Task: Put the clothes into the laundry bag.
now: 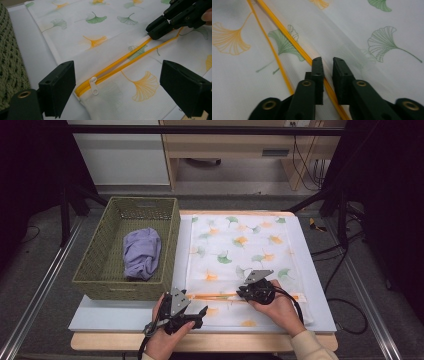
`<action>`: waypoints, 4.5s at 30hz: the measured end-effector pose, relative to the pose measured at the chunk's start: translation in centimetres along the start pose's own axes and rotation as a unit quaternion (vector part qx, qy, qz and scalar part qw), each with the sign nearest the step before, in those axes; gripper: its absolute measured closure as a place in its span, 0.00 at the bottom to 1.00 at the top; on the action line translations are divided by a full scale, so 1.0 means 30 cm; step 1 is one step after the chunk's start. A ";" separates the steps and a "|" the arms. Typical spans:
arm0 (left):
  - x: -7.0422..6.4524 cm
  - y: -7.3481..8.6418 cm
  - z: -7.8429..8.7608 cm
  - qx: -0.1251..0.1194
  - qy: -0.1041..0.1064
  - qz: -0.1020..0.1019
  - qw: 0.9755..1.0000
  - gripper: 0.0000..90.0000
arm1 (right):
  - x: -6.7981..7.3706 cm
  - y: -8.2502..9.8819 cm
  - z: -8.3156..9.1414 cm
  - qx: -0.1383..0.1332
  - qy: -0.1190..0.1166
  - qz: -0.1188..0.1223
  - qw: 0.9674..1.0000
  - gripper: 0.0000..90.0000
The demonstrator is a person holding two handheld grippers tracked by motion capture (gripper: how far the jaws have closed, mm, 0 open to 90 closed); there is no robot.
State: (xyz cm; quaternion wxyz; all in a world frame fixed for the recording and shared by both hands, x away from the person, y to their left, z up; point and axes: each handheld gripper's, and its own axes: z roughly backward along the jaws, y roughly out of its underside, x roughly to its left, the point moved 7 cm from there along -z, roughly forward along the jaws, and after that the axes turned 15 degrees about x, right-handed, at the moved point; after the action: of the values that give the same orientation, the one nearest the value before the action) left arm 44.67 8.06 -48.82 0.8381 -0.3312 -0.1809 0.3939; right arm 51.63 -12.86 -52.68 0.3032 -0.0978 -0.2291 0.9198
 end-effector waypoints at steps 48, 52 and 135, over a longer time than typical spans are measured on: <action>0.150 -0.240 0.170 0.050 -0.001 -0.002 0.999 0.06 | -0.021 -0.064 0.179 -0.122 0.008 -0.075 0.990 0.99; 0.156 -0.241 0.178 0.062 -0.009 -0.011 0.998 0.06 | -0.021 -0.064 0.176 -0.121 0.008 -0.074 0.990 0.99; 0.568 -0.251 0.335 0.104 -0.136 0.011 0.985 0.07 | -0.016 -0.049 0.173 -0.117 0.006 -0.064 0.991 0.99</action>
State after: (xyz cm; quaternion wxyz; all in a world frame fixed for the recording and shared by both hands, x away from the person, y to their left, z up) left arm 53.72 21.94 -35.66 0.8311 -0.1875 -0.2481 0.4611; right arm 51.10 -13.98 -47.40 0.3499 -0.1235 -0.3389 0.8646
